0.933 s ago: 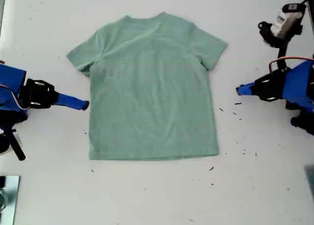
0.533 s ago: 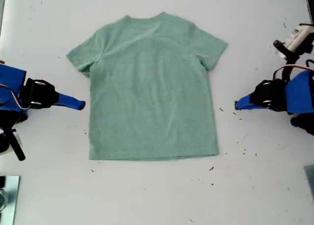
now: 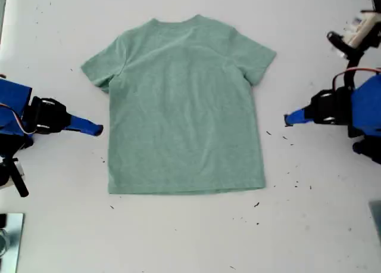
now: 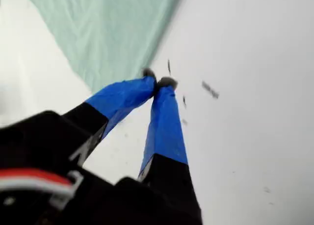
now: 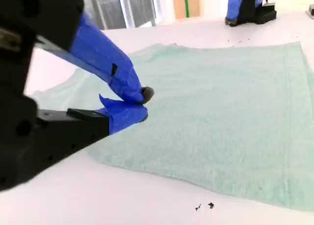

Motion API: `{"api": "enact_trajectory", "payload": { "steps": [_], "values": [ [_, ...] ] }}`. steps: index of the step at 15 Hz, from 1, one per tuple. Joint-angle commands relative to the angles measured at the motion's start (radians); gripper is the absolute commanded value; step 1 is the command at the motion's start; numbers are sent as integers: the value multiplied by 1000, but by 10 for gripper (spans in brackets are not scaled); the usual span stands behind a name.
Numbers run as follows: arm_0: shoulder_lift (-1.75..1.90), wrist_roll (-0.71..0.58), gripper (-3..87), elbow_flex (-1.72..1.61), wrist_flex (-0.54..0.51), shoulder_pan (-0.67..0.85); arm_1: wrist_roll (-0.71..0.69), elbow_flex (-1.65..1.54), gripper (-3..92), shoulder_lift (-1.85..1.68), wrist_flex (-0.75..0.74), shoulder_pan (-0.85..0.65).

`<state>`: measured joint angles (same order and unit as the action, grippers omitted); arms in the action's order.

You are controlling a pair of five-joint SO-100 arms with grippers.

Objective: Fold t shirt

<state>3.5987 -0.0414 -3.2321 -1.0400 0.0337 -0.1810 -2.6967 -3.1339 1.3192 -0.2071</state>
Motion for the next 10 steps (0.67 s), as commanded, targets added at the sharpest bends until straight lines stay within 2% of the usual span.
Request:
{"api": "enact_trajectory", "payload": {
  "steps": [1, 4, 7, 8, 9, 10],
  "values": [
    [6, 28, -1, -5, 0, -31, -316, 506, 22, 449, 67, -209],
    [6, 41, -1, -5, 0, -32, -606, 922, 24, 758, 192, -474],
    [6, 37, -1, -2, -2, 6, -724, 1163, 30, 940, 267, -584],
    [6, 40, -1, -2, -2, 6, -747, 1207, 121, 974, 287, -589],
    [6, 41, -1, -3, -2, 6, -772, 1235, 281, 994, 290, -589],
    [6, 41, -1, -3, 0, 6, -790, 1256, 244, 1012, 299, -591]
  ]
}}
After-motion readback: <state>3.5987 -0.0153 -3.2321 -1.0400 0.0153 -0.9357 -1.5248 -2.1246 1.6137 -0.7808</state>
